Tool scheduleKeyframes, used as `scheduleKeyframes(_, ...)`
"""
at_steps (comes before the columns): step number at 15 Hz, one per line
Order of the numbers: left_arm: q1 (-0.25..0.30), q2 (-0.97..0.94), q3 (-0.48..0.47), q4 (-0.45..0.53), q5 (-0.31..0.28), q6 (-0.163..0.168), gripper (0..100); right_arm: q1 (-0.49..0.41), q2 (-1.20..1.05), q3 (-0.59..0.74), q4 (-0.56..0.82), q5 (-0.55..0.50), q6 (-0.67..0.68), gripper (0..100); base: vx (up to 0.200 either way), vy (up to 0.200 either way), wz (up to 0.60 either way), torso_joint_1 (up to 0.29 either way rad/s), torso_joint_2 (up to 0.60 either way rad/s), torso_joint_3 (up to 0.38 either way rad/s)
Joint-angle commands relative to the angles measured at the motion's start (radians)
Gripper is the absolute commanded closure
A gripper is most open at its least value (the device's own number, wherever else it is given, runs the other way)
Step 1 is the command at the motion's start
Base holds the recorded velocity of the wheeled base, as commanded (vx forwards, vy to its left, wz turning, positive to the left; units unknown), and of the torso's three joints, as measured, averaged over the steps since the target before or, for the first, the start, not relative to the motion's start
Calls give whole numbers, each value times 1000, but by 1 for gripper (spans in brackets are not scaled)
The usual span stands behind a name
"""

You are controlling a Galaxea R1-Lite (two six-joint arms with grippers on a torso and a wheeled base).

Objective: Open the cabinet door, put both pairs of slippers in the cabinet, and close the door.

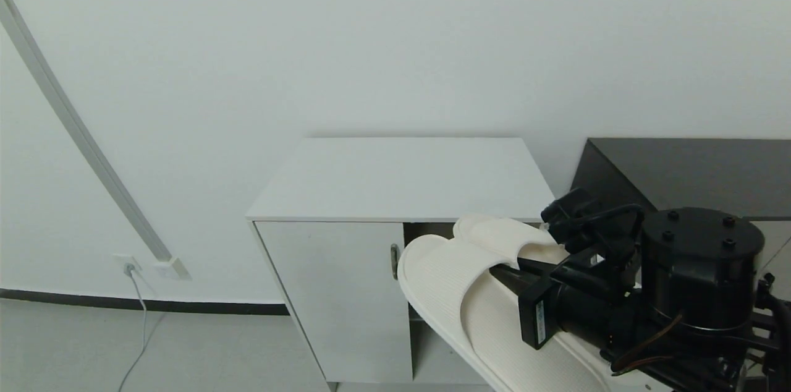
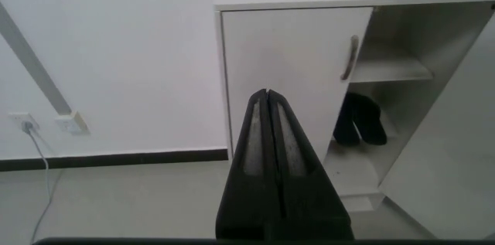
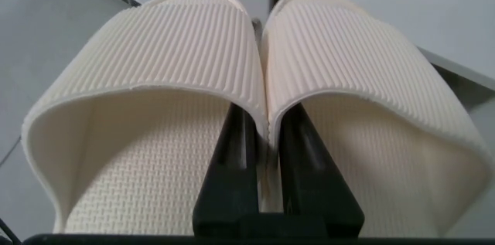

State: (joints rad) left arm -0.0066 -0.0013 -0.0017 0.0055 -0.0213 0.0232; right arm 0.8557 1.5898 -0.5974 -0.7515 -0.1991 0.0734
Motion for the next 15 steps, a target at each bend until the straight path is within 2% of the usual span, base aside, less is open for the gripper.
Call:
scheduleKeyframes(1, 0, 1, 0, 1, 0, 0, 100, -1, -1, 1, -2, 0, 0, 100, 0, 0, 0, 0, 0, 0)
scheduleKeyframes(15, 0, 1, 0, 1, 0, 0, 100, -3, 32, 22, -46, -32, -7, 100, 0, 0, 0, 0, 0, 0)
